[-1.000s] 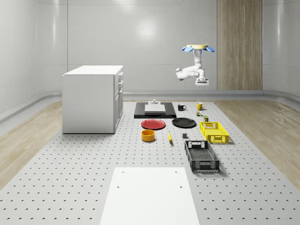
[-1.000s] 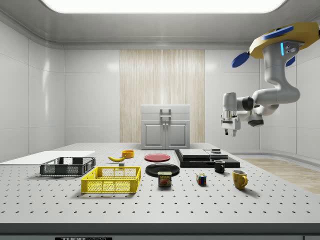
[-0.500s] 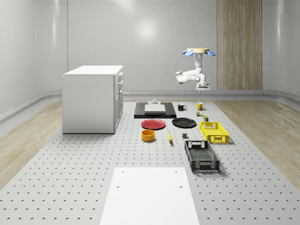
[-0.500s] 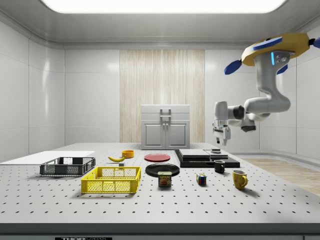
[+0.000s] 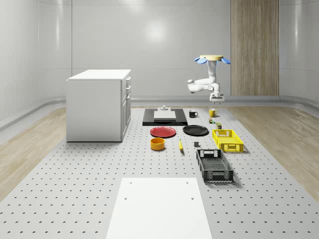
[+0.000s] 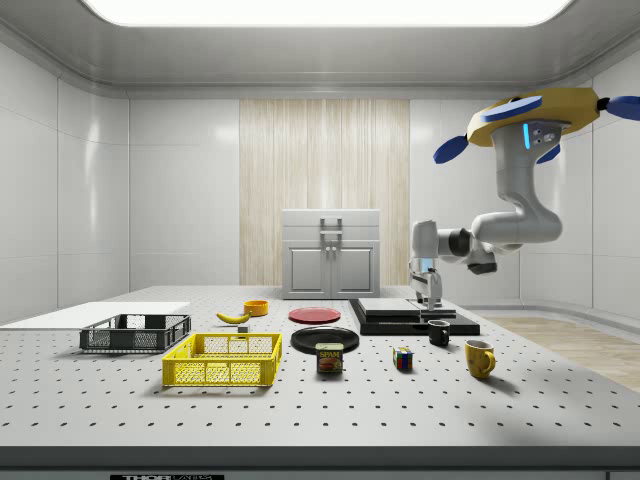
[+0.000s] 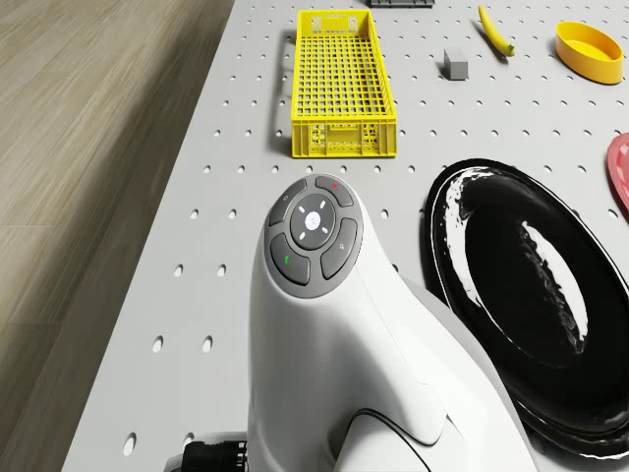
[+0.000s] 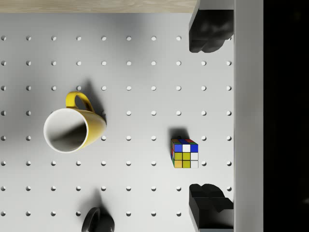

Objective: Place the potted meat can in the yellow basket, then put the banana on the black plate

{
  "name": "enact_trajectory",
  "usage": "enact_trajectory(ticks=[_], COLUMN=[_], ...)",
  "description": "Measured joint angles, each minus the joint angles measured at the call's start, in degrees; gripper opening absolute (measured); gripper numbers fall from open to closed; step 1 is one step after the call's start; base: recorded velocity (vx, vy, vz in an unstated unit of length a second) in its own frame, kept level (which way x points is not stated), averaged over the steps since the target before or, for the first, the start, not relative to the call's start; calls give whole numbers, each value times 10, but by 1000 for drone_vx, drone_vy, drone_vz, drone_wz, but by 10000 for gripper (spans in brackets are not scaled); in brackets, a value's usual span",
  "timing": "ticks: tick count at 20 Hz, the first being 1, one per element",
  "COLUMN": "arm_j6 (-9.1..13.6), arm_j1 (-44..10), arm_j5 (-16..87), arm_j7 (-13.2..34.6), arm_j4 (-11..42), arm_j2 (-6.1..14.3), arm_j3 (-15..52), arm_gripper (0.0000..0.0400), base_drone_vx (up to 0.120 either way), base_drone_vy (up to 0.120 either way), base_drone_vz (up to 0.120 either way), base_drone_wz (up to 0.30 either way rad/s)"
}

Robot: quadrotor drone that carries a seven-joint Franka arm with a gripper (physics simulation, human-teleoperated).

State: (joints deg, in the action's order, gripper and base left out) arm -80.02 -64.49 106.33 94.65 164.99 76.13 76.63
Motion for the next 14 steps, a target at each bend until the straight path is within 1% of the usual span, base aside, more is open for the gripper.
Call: enact_trajectory(ticks=[13,14], arm_j6=[-23,-24], arm_j1=[-6,-7], arm_j5=[-11,-12], arm_j7=[6,6], arm_j4=[-1,-1], arm_j2=[24,26], arm_j3=[5,5], arm_gripper=[400,400], base_drone_vx=[120,120], base_drone_vy=[0,0], base_drone_vz=[-120,0], base_drone_wz=[0,0])
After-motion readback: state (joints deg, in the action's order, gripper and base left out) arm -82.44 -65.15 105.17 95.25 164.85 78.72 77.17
